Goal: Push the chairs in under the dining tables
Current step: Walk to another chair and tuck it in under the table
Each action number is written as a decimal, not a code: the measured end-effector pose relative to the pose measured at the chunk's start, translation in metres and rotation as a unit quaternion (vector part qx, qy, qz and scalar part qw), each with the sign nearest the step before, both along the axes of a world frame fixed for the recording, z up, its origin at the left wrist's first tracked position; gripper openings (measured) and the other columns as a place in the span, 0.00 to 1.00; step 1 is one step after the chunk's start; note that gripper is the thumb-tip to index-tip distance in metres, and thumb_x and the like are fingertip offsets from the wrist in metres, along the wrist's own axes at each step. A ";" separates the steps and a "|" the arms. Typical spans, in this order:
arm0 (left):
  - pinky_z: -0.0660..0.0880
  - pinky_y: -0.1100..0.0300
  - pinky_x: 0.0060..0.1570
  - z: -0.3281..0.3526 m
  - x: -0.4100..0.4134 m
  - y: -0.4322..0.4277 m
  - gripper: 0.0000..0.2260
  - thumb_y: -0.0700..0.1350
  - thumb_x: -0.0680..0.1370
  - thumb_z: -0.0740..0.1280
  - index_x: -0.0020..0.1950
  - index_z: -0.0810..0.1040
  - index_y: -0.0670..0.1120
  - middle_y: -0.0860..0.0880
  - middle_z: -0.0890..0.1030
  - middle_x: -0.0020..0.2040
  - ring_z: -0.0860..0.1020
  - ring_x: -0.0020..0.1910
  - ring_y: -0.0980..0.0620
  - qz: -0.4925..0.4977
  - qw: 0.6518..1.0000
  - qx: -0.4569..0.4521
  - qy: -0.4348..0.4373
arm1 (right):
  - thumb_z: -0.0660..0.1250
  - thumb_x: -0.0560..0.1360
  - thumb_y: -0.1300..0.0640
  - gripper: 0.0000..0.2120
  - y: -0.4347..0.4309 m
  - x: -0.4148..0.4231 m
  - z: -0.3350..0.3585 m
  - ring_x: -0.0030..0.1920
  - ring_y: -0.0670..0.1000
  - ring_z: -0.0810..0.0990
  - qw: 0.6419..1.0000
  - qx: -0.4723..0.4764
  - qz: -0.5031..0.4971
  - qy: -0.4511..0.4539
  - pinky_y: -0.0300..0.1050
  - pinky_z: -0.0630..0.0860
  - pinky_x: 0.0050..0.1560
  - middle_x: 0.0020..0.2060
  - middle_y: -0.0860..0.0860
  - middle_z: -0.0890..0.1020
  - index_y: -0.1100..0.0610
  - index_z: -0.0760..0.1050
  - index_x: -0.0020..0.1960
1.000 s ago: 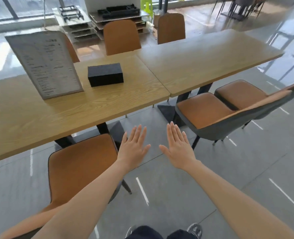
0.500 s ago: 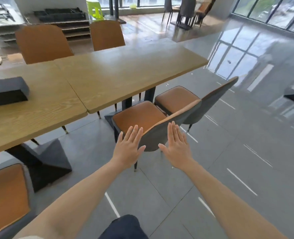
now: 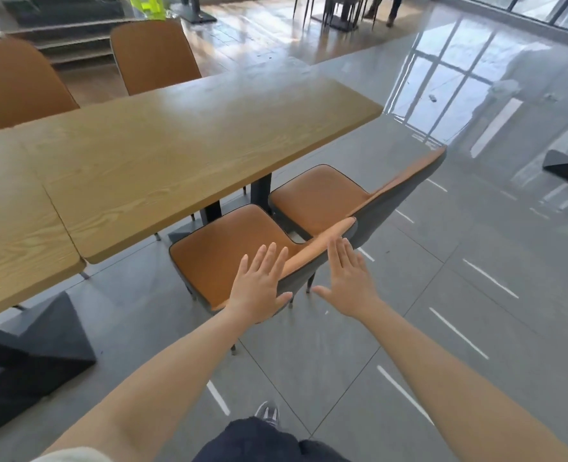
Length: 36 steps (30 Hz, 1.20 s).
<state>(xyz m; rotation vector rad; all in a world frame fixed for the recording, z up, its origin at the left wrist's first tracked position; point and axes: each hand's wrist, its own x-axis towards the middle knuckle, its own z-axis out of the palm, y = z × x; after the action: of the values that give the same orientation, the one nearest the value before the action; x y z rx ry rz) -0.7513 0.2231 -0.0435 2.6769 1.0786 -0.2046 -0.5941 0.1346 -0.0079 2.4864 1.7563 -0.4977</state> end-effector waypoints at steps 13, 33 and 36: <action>0.75 0.51 0.55 -0.032 0.044 0.007 0.25 0.39 0.74 0.64 0.70 0.65 0.52 0.47 0.78 0.60 0.77 0.56 0.43 0.200 0.970 -0.140 0.007 | 0.62 0.79 0.55 0.38 0.068 0.093 -0.046 0.77 0.59 0.45 0.990 -0.001 0.143 -0.005 0.57 0.45 0.76 0.77 0.57 0.45 0.56 0.39 0.77; 0.74 0.49 0.58 -0.034 -0.013 -0.035 0.18 0.38 0.77 0.61 0.66 0.72 0.50 0.47 0.80 0.58 0.77 0.56 0.44 0.236 0.964 -0.116 0.033 | 0.79 0.51 0.66 0.23 0.055 0.107 -0.074 0.28 0.56 0.81 0.927 0.089 0.364 -0.032 0.45 0.76 0.26 0.31 0.49 0.83 0.53 0.80 0.44; 0.76 0.47 0.56 -0.035 -0.039 -0.045 0.19 0.37 0.76 0.61 0.66 0.72 0.51 0.48 0.80 0.59 0.78 0.56 0.44 0.239 0.963 -0.122 0.031 | 0.80 0.51 0.66 0.25 0.045 0.084 -0.074 0.28 0.55 0.81 0.922 0.093 0.375 -0.031 0.45 0.77 0.26 0.31 0.49 0.83 0.53 0.80 0.45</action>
<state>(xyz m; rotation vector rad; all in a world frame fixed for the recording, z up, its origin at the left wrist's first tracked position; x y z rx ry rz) -0.7900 0.1778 -0.0781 2.1331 1.5652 -0.3070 -0.5105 0.1791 -0.0817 1.6570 2.5931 -0.1867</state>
